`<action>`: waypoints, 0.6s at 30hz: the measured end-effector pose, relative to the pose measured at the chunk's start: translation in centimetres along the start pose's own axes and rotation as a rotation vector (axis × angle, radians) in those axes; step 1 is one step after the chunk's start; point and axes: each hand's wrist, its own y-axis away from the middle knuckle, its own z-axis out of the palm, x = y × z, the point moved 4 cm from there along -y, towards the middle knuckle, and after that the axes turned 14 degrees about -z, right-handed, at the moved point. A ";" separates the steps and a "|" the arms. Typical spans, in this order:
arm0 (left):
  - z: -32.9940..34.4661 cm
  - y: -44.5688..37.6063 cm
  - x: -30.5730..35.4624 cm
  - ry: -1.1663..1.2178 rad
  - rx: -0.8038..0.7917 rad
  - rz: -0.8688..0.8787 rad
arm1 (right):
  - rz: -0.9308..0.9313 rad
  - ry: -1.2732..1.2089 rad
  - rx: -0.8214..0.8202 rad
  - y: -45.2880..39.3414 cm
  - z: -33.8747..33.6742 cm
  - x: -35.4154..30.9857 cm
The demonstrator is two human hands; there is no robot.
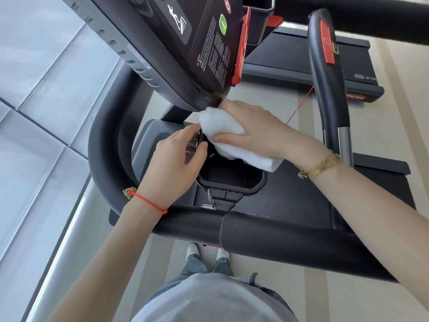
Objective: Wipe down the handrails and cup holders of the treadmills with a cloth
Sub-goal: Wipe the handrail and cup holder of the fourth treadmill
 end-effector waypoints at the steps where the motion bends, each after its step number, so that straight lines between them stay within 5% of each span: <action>1: 0.0 0.0 0.0 0.004 -0.005 0.009 | -0.009 0.001 -0.005 -0.4 0.0 -0.1; 11: -0.1 0.1 0.1 -0.007 0.012 -0.027 | 0.189 -0.147 0.089 4.7 0.3 2.6; 18: -0.2 0.1 0.2 -0.017 0.010 -0.016 | 0.081 -0.072 0.074 0.4 0.2 0.5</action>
